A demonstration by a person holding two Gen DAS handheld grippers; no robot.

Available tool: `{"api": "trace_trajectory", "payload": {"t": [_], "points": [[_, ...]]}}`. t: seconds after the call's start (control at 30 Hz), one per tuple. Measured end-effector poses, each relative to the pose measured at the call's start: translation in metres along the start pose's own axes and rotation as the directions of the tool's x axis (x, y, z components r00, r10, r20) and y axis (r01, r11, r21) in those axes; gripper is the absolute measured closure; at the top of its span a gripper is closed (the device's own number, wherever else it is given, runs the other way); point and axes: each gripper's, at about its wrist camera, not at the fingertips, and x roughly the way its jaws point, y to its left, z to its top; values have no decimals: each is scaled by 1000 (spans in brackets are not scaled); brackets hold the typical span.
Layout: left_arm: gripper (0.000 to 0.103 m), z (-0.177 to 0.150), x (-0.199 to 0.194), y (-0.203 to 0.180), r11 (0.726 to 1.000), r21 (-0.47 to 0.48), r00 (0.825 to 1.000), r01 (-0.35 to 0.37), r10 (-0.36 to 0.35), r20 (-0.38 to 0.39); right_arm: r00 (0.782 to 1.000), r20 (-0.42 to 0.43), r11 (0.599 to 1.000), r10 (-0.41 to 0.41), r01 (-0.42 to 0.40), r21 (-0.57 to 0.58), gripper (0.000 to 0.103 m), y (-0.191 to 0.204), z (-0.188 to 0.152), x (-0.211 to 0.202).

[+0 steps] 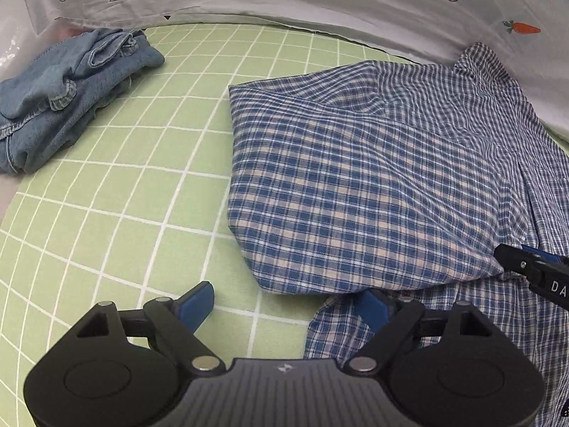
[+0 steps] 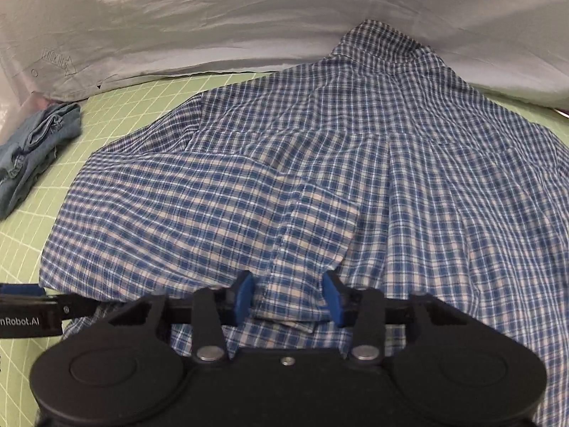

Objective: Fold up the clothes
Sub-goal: 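Grasp the other sleeve with the right gripper, fold it across the back, release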

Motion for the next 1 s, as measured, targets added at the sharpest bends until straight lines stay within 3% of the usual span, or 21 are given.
{"api": "trace_trajectory", "payload": {"t": [0.1, 0.23, 0.47, 0.73, 0.9, 1.0], "points": [[17, -2, -12, -8, 1000, 10, 1000, 1, -1, 24, 1000, 12, 999, -4, 5, -51, 81, 1, 1, -4], [17, -4, -28, -18, 1000, 24, 998, 2, -3, 56, 992, 127, 996, 0, 11, -87, 84, -9, 11, -38], [17, -10, -58, -40, 999, 47, 994, -7, 1, 112, 957, 275, 996, -89, 94, -5, 84, -80, 30, -103], [16, -26, -88, -70, 995, -45, 985, -94, 100, 144, 918, 233, 940, -320, 278, 195, 84, -243, 60, -135], [16, -44, -103, -82, 982, -110, 979, -151, 164, 121, 902, 190, 905, -388, 334, 262, 84, -324, 48, -131], [16, -57, -112, -89, 973, -139, 974, -185, 200, 106, 914, 149, 899, -377, 321, 298, 79, -347, 39, -120]]}}
